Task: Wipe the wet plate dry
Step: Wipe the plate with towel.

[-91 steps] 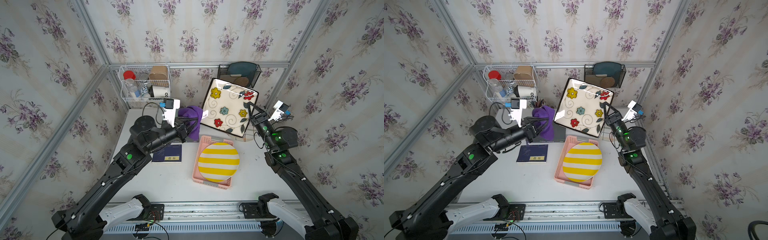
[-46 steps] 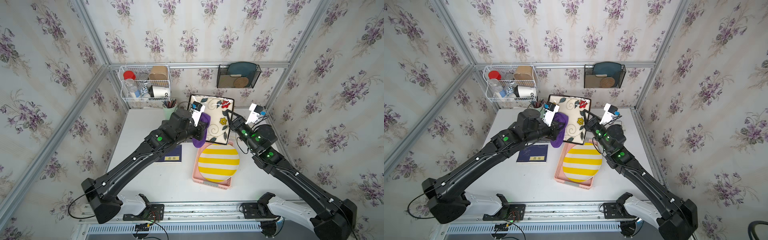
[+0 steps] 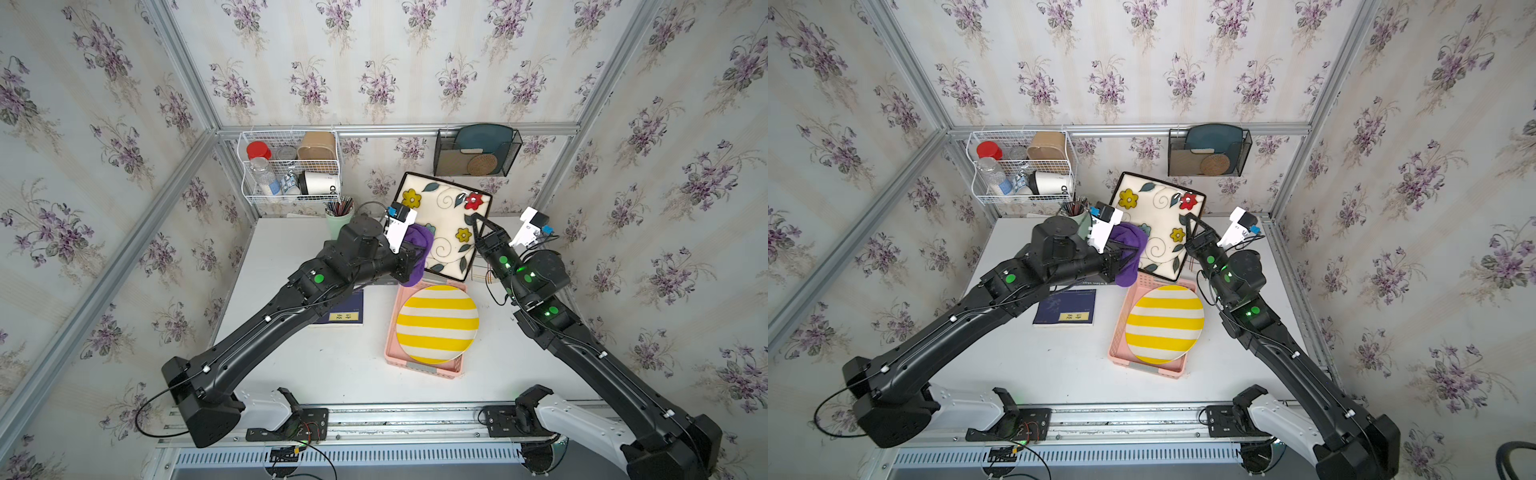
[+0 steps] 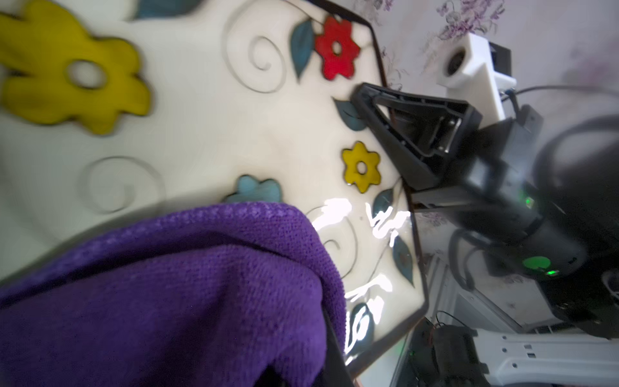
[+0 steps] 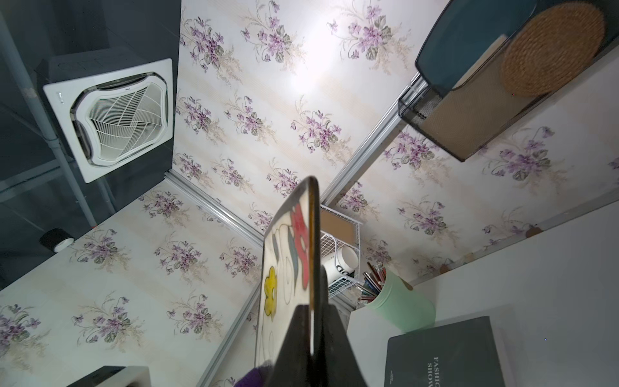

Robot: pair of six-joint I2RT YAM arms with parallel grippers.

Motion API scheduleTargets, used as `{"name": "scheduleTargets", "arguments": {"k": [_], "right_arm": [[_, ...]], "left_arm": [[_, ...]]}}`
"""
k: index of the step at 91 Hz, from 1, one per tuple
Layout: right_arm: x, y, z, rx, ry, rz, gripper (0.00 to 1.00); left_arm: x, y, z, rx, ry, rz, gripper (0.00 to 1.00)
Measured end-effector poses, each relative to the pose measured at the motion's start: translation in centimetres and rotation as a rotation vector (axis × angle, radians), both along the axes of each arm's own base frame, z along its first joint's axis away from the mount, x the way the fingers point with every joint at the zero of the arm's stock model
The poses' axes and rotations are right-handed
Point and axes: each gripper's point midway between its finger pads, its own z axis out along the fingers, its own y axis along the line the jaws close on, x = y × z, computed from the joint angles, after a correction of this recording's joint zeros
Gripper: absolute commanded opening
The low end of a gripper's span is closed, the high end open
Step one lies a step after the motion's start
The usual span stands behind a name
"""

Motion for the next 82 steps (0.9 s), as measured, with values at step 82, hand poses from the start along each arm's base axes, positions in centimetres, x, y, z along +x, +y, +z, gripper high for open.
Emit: {"name": "scheduleTargets", "arguments": {"k": [82], "right_arm": [[-0.9,2.5,-5.7,-0.076,0.081,0.182,0.00]], "left_arm": [[5.6,1.7,-2.1,0.007,0.148,0.012,0.00]]}}
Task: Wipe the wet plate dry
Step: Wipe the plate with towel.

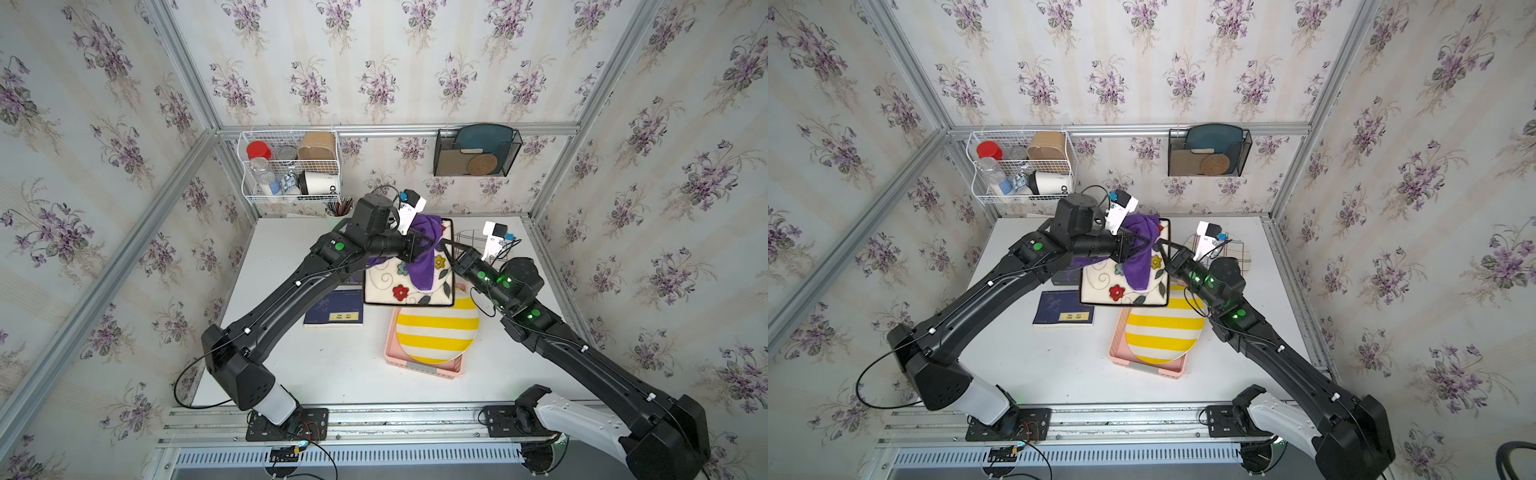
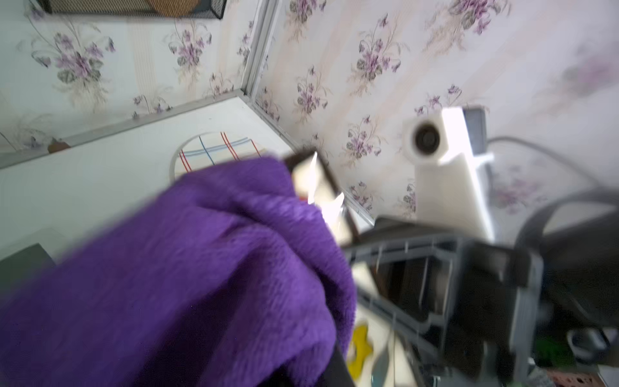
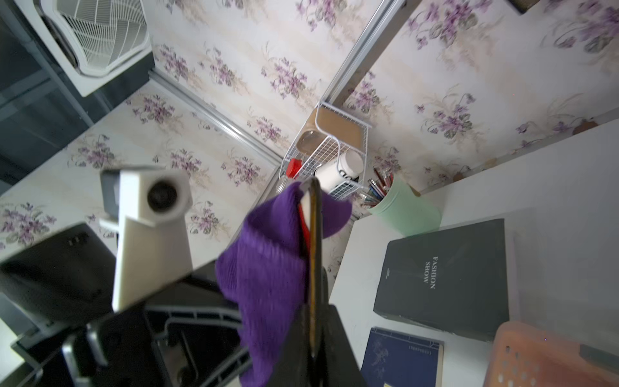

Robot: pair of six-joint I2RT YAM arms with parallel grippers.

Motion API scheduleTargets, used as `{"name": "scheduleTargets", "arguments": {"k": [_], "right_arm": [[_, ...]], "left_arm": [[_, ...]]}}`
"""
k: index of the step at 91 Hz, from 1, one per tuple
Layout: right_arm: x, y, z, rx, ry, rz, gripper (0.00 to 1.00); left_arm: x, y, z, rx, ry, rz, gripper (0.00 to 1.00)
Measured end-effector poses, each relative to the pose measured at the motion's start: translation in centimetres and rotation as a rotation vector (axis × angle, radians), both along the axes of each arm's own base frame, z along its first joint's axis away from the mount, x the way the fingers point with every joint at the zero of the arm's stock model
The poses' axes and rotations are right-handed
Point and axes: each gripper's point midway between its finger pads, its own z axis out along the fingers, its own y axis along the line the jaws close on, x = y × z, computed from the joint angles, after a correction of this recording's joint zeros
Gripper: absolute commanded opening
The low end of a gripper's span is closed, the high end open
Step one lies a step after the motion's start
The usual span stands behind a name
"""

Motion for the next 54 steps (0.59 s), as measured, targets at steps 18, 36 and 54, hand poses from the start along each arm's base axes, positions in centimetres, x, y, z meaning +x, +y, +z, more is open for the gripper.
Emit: {"name": "scheduleTargets", "arguments": {"k": [18,36,54], "right_arm": [[0.3,-2.7,0.7,0.004,-0.018,-0.079,0.00],[-0.5,-7.1,5.5,0.122,-0.150,-0.122,0.00],[-0.9,-5.8,7.6,0.248,-0.216,0.022,0.00]], "left_arm": [[1.7,7.8,-0.9,-0.056,0.081,0.192,0.00],[2.4,13.0,3.1,-0.363,0.145,0.288,0.00],[2.8,10.8,8.1,-0.699,0.260,0.095,0.00]]}}
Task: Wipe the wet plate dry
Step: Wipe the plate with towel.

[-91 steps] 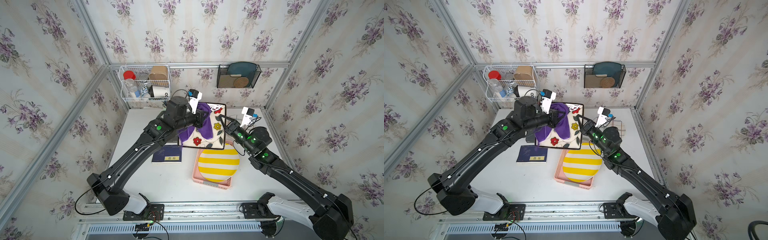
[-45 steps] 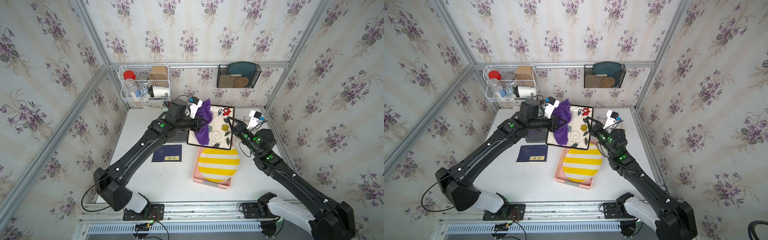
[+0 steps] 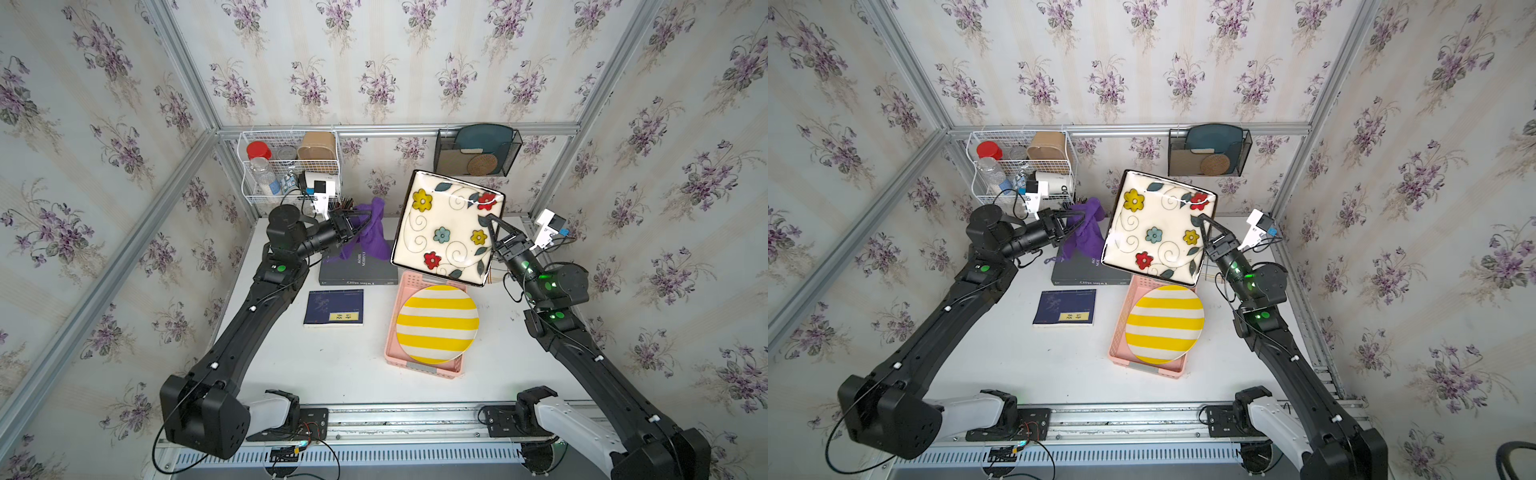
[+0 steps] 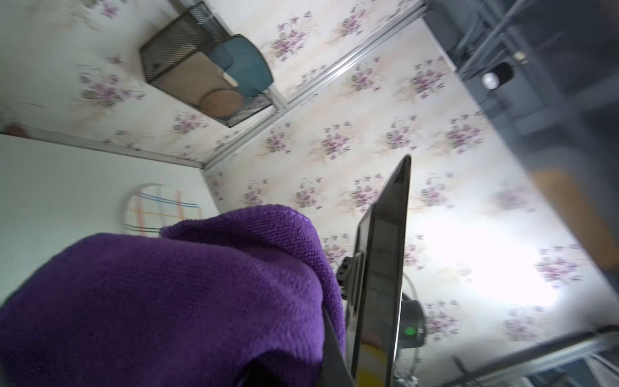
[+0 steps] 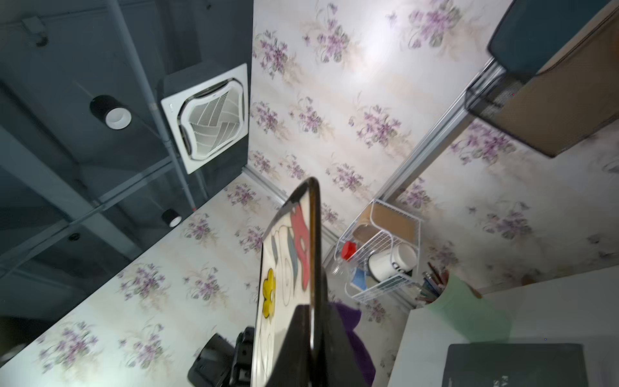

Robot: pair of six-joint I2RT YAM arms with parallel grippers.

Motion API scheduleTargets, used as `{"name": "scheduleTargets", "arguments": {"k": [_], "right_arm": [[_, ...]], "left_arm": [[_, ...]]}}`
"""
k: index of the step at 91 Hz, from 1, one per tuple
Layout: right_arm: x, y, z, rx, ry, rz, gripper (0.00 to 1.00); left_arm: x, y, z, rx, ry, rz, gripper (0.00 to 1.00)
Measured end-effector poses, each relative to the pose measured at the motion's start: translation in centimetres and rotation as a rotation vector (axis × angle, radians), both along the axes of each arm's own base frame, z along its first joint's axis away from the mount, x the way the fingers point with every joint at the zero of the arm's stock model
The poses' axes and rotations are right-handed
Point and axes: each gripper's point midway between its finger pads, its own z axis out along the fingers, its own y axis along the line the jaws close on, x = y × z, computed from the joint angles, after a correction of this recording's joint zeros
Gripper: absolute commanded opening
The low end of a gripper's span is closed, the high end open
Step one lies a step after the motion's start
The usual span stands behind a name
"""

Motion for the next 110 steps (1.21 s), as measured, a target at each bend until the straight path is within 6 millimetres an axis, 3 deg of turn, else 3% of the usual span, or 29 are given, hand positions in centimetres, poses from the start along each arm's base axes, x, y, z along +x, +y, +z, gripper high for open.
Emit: {"name": "scheduleTargets", "arguments": {"k": [19,31,43,55,65,71,80,89,101,110], "right_arm": [[-0.6,2.8,0.3,0.023,-0.011,0.137,0.00],[-1.0,3.8,1.4,0.059,-0.042,0.163,0.00],[-1.6,5.3,2.0,0.083,-0.074,0.219,0.00],[-2.6,6.4,4.0,0.102,-0.163,0.271,0.00],[-2.4,5.9,6.1,0.102,-0.225,0.246,0.00],[-1.9,4.7,6.9,0.090,-0.238,0.206,0.00],[-1.3,2.8,7.4,0.093,-0.236,0.125,0.00],[-1.6,3.8,7.4,0.115,-0.211,0.109,0.00],[-3.0,6.6,6.9,0.107,-0.233,0.188,0.00],[-2.7,6.4,7.7,0.084,-0.269,0.161,0.00]], "left_arm": [[-2.2,-1.8,5.5,-0.243,-0.039,-0.174,0.00],[-3.4,-2.1,7.7,-0.333,-0.085,-0.207,0.00],[-3.6,-4.4,7.6,-0.387,-0.017,-0.265,0.00],[-5.2,-7.8,7.9,-0.445,0.028,-0.331,0.00],[-6.1,-10.0,7.6,-0.467,0.061,-0.382,0.00],[-6.0,-10.1,7.8,-0.476,0.067,-0.384,0.00],[-5.8,-8.4,8.5,-0.486,0.039,-0.369,0.00],[-6.0,-7.7,9.1,-0.501,0.016,-0.349,0.00],[-6.4,-10.6,8.5,-0.518,0.026,-0.406,0.00],[-6.4,-13.1,6.8,-0.508,0.093,-0.439,0.00]]}}
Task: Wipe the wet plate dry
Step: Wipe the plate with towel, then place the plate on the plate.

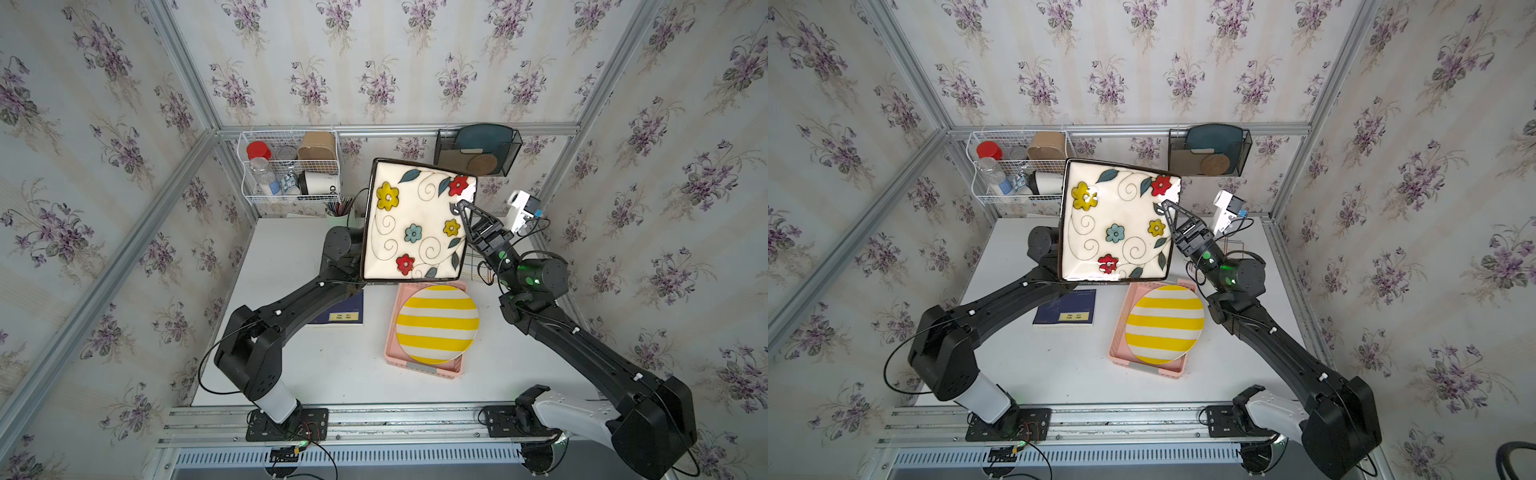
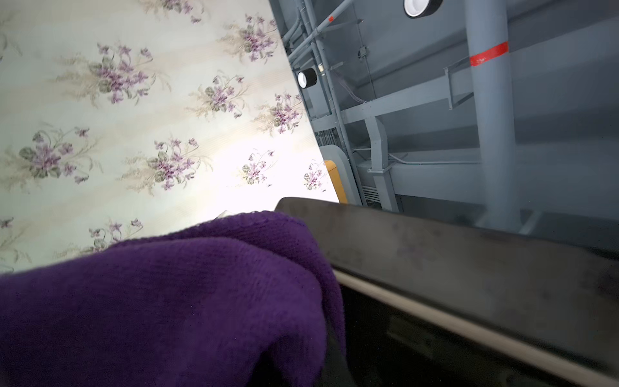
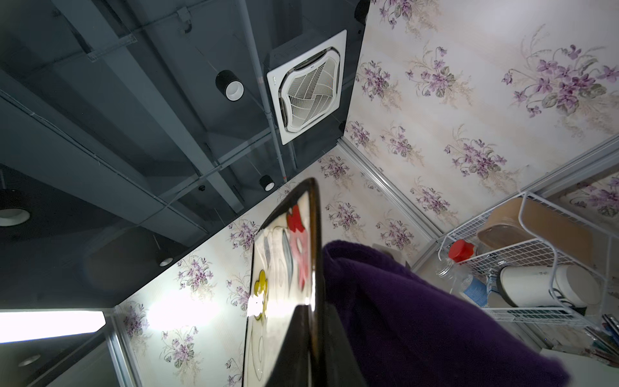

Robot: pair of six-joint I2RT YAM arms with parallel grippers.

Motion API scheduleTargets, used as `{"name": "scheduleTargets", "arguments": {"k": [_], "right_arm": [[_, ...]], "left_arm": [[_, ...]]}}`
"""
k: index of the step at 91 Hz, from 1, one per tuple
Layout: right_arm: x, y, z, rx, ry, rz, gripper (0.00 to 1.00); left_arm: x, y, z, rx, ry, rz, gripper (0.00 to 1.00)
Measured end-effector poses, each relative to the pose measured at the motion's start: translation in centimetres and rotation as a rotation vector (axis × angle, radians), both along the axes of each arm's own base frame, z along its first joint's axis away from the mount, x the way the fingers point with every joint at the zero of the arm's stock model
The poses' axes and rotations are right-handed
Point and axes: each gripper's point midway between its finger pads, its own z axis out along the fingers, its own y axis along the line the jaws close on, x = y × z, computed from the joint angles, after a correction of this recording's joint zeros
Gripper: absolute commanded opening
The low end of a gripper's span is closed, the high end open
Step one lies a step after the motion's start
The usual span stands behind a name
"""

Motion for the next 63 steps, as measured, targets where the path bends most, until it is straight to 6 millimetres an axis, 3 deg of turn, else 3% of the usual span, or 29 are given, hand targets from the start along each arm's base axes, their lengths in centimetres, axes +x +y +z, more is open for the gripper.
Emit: {"name": "scheduleTargets", "arguments": {"k": [15,30,45,54,63], "right_arm": [[1.7,-2.4,1.9,0.000,-0.013,-0.089,0.00],[4.0,-6.4,0.5,0.005,0.057,-0.197,0.00],[6.9,-12.1,-3.4,0.003,0.221,-0.433,0.00],[8.5,-15.3,-7.4,-0.018,0.374,-0.584,0.00],[9.4,-18.1,-11.9,-0.042,0.520,-0.715,0.00]], "left_arm": [[-1.7,-0.2,-2.5,0.041,0.012,-0.029,0.00],[-1.6,1.9,-5.5,0.092,0.050,0.025,0.00],[-2.3,6.4,-7.7,0.208,-0.020,0.127,0.00],[-2.4,8.5,-7.8,0.303,-0.089,0.235,0.00],[-2.9,9.3,-6.9,0.437,-0.188,0.338,0.00]]}}
